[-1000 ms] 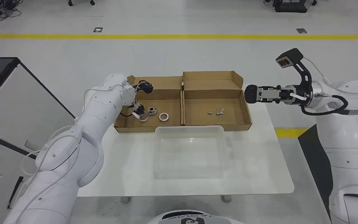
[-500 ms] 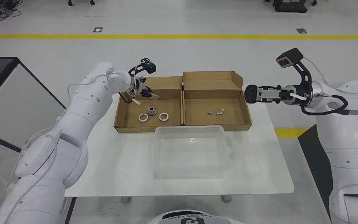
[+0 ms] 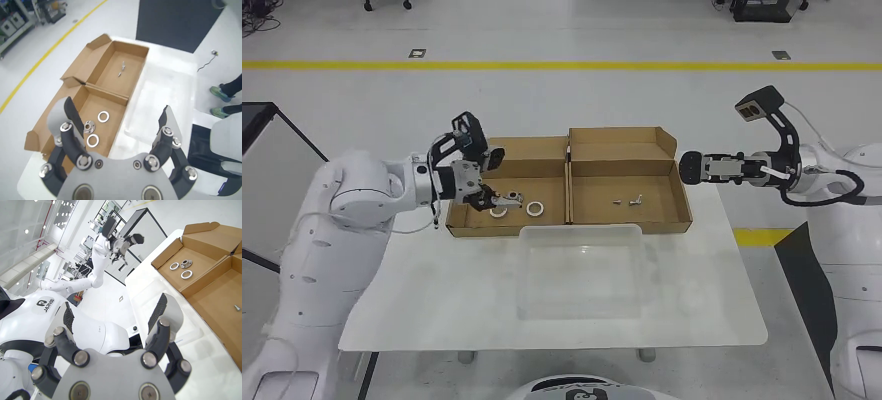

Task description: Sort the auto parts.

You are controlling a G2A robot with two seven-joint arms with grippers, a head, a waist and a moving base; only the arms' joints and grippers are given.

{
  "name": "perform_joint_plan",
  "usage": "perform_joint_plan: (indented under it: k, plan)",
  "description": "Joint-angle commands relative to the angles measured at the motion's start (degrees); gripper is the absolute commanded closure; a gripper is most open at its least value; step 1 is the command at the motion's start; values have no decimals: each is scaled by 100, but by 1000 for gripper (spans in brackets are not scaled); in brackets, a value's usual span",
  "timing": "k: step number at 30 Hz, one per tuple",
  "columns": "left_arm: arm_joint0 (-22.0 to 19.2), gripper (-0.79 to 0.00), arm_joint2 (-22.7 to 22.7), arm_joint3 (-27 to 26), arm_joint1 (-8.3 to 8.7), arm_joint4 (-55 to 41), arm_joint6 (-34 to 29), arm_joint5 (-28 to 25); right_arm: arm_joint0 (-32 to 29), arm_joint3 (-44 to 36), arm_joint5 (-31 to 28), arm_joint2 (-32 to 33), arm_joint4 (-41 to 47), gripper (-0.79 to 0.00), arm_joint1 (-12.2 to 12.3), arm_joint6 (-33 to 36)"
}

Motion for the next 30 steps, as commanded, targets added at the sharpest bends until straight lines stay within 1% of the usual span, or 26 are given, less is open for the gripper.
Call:
perform_joint_plan:
  k: [1,2,4,7,30]
  plan:
    - [474,-785,-385,-439,106,-336,134,-158,0,0,0,0,0,-785,0,0]
    - [612,-785,-507,-625,153,-421,209,-233,0,0,0,0,0,-785,0,0]
    - [880,-785,-709,-837,241,-668,377,-401,0,0,0,0,0,-785,0,0]
    - [1157,-785,-959,-1176,381,-835,628,-652,0,0,0,0,0,-785,0,0]
    - [1157,-785,-959,-1176,381,-835,628,-652,0,0,0,0,0,-784,0,0]
